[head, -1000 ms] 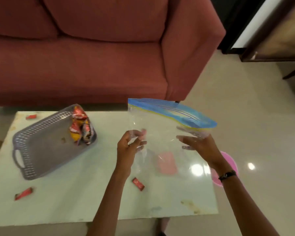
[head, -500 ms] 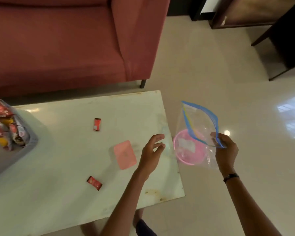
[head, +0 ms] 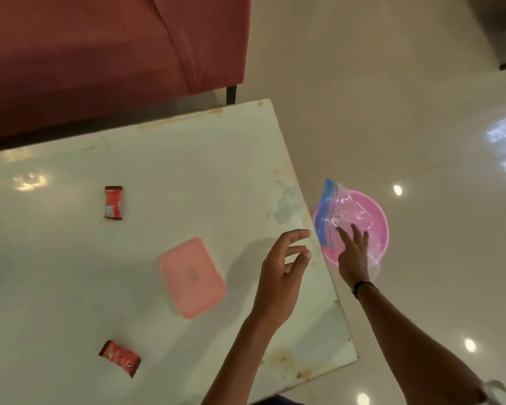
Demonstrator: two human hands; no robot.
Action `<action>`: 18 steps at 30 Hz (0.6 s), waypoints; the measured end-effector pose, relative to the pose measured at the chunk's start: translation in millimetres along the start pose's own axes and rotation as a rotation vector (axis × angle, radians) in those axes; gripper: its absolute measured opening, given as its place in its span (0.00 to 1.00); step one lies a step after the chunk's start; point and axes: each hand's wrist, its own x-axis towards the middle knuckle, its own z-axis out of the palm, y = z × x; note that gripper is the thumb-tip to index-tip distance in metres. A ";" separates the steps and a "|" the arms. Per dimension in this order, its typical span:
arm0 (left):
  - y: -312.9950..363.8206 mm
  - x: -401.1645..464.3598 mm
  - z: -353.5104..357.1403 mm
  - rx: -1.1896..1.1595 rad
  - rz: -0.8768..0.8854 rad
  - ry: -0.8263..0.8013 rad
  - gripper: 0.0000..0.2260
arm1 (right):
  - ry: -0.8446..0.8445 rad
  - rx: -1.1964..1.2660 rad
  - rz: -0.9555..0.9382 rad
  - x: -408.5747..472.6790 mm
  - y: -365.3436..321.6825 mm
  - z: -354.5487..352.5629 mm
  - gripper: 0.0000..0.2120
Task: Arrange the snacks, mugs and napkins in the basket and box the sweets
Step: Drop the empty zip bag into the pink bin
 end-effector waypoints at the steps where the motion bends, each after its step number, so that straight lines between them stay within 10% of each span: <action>1: -6.2 4.9 2.1 0.005 0.004 -0.006 0.11 | -0.066 -0.034 0.009 7.9 5.3 10.7 0.35; 12: -47.6 43.8 16.6 0.027 0.031 -0.055 0.12 | -0.658 -0.371 -0.010 86.8 41.0 51.4 0.25; 18: -33.1 35.4 14.3 0.043 0.013 -0.038 0.11 | -0.427 -0.313 -0.075 65.5 11.5 11.7 0.33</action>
